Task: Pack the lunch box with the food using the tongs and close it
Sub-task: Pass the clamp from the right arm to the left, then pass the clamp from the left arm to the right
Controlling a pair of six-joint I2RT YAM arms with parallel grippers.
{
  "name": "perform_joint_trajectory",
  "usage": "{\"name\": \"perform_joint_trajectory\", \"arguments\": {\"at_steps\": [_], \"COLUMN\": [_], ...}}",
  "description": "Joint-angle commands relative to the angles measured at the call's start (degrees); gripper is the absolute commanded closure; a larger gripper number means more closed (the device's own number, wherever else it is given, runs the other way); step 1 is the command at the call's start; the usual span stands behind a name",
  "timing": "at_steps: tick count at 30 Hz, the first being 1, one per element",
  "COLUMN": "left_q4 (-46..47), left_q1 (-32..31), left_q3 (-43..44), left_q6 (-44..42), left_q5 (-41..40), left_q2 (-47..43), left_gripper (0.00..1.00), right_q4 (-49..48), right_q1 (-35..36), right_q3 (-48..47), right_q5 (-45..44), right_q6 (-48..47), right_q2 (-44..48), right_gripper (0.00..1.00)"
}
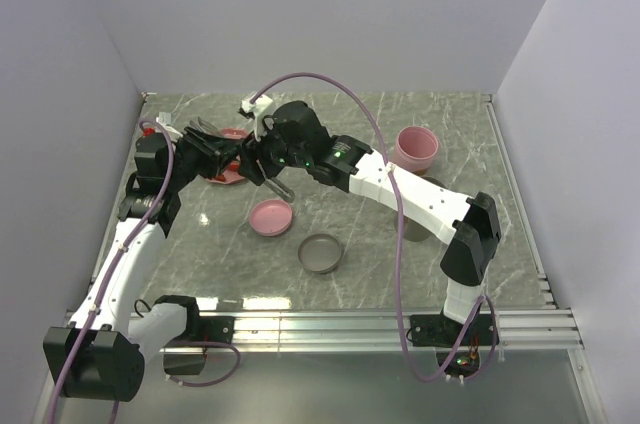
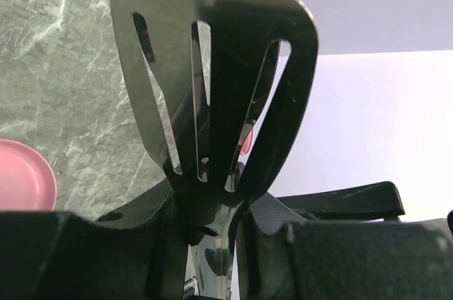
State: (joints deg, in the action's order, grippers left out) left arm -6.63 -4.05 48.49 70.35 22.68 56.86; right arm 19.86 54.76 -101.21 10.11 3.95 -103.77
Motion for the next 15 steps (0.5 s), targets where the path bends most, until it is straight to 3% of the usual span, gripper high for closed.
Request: {"name": "perform_joint_trajectory", "arguments": {"at_steps": [1, 15], "left_q4": [3.0, 3.9], "left_q1": [0.4, 0.5], "left_q3": [0.8, -0.2], "left_q6": [2.9, 3.8], "left_q5": [0.8, 1.3], "left_q2": [-0.7, -0.5], "left_gripper": [0.92, 0.88], "right_q4": [-0.5, 1.2], "right_q1": [0.4, 0.3], "right_q3": [-1.3, -1.8], "right_q5": [-0.7, -1.0], "right_q6": [-0.3, -2.0], "right_q2": [0.6, -0.9], "right_gripper": [0.35, 0.42]}}
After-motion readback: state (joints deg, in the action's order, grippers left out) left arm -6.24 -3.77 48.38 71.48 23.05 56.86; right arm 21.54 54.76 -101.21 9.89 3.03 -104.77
